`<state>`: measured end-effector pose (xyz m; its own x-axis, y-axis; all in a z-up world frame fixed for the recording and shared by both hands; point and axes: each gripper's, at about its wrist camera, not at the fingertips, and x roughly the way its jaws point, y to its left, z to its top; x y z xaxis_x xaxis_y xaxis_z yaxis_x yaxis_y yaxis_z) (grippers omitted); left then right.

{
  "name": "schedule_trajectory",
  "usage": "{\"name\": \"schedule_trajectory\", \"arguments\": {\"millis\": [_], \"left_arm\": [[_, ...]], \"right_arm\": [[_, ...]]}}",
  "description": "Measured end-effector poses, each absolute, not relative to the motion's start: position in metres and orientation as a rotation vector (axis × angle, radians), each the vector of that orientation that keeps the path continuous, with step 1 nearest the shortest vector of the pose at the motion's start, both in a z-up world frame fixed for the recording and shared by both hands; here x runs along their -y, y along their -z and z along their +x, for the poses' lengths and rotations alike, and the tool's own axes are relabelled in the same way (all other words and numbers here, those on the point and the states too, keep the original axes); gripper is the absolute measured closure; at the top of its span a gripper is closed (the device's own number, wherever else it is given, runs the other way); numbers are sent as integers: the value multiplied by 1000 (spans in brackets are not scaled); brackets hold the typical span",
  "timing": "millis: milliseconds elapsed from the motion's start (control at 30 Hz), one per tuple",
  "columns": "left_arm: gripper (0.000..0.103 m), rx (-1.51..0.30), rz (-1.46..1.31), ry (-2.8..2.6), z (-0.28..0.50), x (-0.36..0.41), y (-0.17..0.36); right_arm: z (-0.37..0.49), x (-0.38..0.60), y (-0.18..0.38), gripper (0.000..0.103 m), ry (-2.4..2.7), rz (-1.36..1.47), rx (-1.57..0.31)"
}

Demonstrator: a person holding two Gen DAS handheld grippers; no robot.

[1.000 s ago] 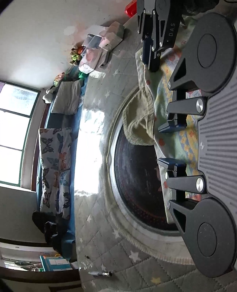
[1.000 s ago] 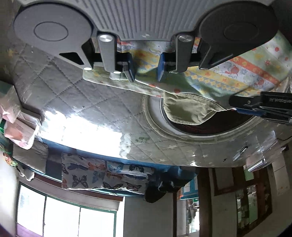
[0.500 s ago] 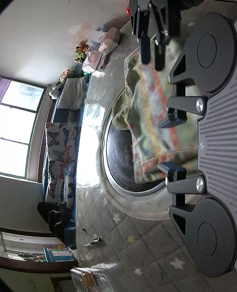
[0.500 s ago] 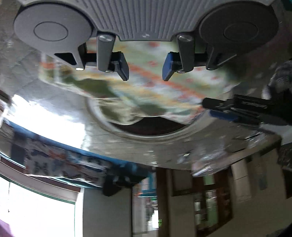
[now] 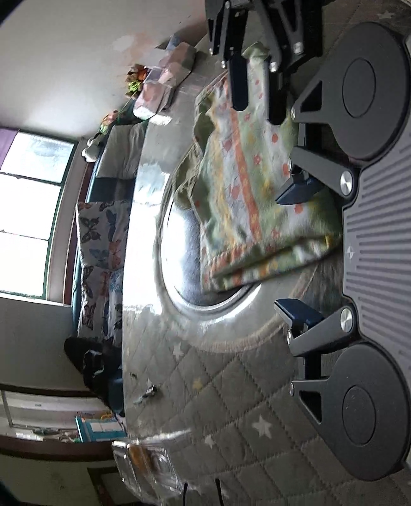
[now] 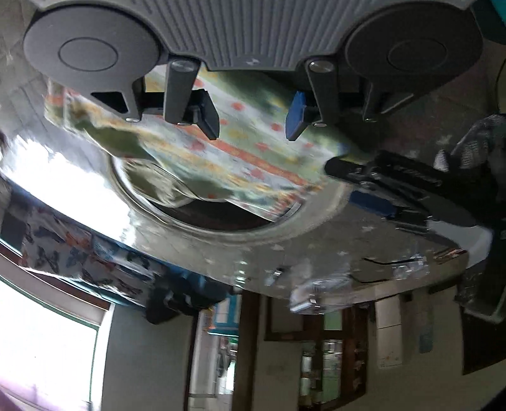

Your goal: Fold clothes

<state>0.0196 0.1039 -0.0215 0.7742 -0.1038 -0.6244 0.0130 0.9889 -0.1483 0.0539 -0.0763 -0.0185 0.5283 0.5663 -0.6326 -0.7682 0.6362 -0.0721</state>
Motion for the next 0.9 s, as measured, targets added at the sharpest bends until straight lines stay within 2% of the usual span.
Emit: {"name": "schedule_trajectory", "arguments": {"millis": [233, 500, 600, 633, 733, 900], "left_arm": [[16, -686, -218, -29, 18, -132, 18], [16, -714, -364, -30, 23, -150, 19], [16, -719, -407, -10, 26, -149, 19], [16, -722, -424, -1, 27, -149, 19], [16, -733, -482, 24, 33, -148, 19], [16, -759, -628, 49, 47, -149, 21]], "right_arm": [[31, 29, 27, 56, -947, -505, -576], [18, -6, 43, 59, -987, -625, -572], [21, -8, 45, 69, -975, -617, -575], [22, -7, 44, 77, -965, -613, -576], [28, -1, 39, 88, -964, -558, -592], [39, 15, 23, 90, -965, -418, -610]]}}
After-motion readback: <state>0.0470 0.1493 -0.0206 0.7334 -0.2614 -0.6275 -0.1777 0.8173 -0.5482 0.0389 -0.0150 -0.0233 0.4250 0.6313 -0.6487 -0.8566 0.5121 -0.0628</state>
